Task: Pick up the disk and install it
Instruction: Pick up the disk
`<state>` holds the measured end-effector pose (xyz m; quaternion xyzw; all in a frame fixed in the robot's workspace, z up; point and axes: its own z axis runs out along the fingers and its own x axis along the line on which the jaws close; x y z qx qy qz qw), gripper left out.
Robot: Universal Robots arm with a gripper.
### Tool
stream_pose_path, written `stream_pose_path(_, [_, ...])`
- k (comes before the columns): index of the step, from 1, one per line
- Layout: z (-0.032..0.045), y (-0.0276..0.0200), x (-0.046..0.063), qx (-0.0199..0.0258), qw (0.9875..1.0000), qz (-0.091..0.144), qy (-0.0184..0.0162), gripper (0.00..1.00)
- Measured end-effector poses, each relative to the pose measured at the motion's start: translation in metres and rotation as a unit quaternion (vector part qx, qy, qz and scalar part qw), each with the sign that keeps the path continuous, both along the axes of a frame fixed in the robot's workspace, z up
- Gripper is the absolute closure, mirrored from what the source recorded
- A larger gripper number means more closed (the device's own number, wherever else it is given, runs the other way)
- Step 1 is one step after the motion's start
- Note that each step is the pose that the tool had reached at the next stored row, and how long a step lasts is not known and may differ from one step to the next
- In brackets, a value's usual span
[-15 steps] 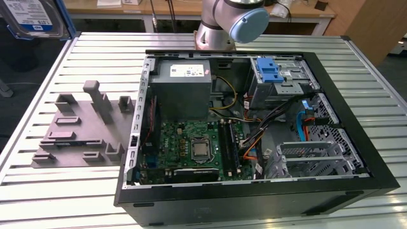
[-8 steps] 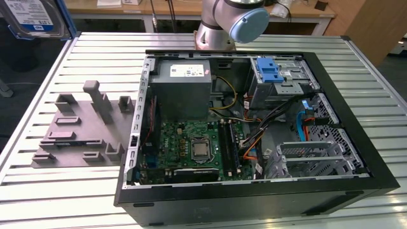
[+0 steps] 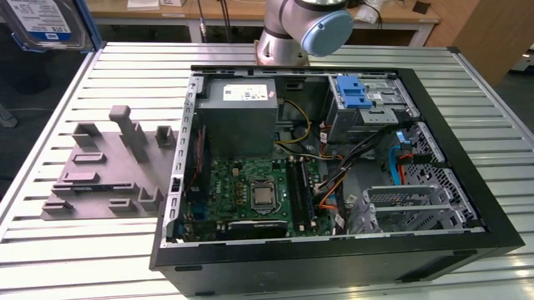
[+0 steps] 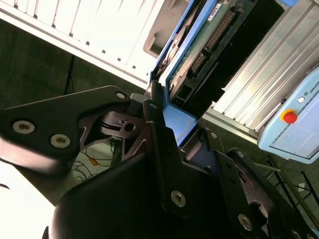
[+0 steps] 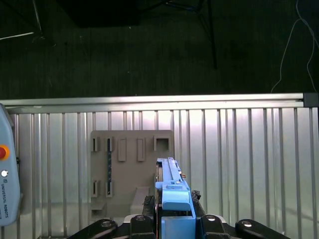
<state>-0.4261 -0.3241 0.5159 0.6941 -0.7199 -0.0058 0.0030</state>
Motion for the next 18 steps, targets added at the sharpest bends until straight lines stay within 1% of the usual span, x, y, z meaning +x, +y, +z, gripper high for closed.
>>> stream_pose_path(10, [0.0000,0.0000,0.0028,0.0000,1.0000,0.000,0.0000,0.64])
stream_pose_path(18, [0.0000,0.0000,0.0079,0.0000,1.0000,0.000,0.0000,0.64])
